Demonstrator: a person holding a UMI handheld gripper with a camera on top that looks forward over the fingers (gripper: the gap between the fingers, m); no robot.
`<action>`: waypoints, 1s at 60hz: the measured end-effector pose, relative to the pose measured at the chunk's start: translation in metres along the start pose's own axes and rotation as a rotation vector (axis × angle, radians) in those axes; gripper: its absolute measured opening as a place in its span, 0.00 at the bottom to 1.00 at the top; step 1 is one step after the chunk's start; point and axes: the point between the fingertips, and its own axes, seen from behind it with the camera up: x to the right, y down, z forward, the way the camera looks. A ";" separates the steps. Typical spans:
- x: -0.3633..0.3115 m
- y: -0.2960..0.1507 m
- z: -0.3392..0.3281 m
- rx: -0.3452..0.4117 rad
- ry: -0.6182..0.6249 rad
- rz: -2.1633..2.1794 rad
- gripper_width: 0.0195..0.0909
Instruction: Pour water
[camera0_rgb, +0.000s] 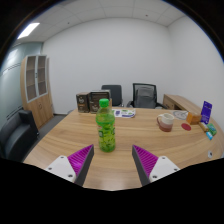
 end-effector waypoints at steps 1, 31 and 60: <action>-0.007 0.002 0.009 -0.002 0.003 0.001 0.83; -0.023 -0.030 0.168 0.099 0.068 0.017 0.68; -0.018 -0.021 0.178 0.121 0.036 0.069 0.24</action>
